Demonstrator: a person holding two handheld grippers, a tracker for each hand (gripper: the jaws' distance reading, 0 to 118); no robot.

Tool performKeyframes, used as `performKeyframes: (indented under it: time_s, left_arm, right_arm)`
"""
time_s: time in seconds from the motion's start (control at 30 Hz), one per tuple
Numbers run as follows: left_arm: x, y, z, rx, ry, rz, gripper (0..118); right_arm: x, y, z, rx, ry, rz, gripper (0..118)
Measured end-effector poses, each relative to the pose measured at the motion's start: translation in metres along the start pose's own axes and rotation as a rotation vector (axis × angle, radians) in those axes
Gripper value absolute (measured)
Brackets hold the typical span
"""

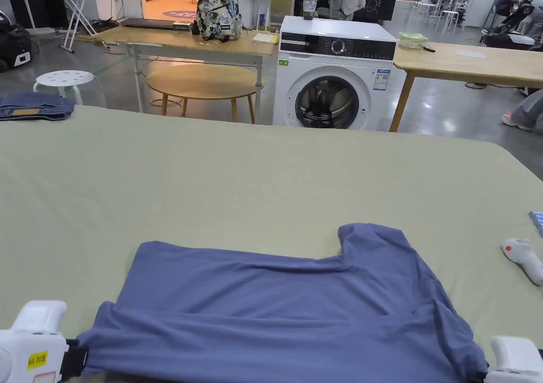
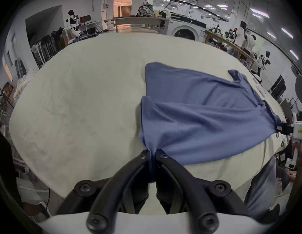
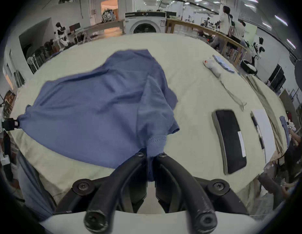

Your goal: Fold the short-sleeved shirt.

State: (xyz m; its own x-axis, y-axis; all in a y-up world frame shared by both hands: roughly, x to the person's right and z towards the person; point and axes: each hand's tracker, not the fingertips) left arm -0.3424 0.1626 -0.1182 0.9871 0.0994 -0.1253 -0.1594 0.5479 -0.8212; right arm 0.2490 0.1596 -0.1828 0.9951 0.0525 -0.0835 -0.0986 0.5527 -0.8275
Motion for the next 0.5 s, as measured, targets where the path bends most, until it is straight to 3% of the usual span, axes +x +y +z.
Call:
performKeyframes:
  time_s: [0.23, 0.37, 0.43, 0.5]
  left_arm:
    - [-0.006, -0.021, -0.038, -0.061, 0.016, 0.009, 0]
    - [-0.013, -0.015, -0.043, -0.058, 0.009, 0.021, 0]
    - [-0.016, -0.012, -0.040, -0.057, -0.002, 0.034, 0]
    - [-0.016, -0.006, -0.033, -0.049, -0.007, 0.050, 6]
  right_arm:
    - [0.001, -0.020, -0.048, -0.050, -0.030, 0.001, 6]
    - [-0.002, -0.017, -0.040, -0.036, -0.039, 0.017, 10]
    - [-0.004, -0.013, -0.033, -0.041, -0.056, 0.022, 24]
    - [-0.004, -0.005, -0.021, -0.020, -0.105, 0.006, 58]
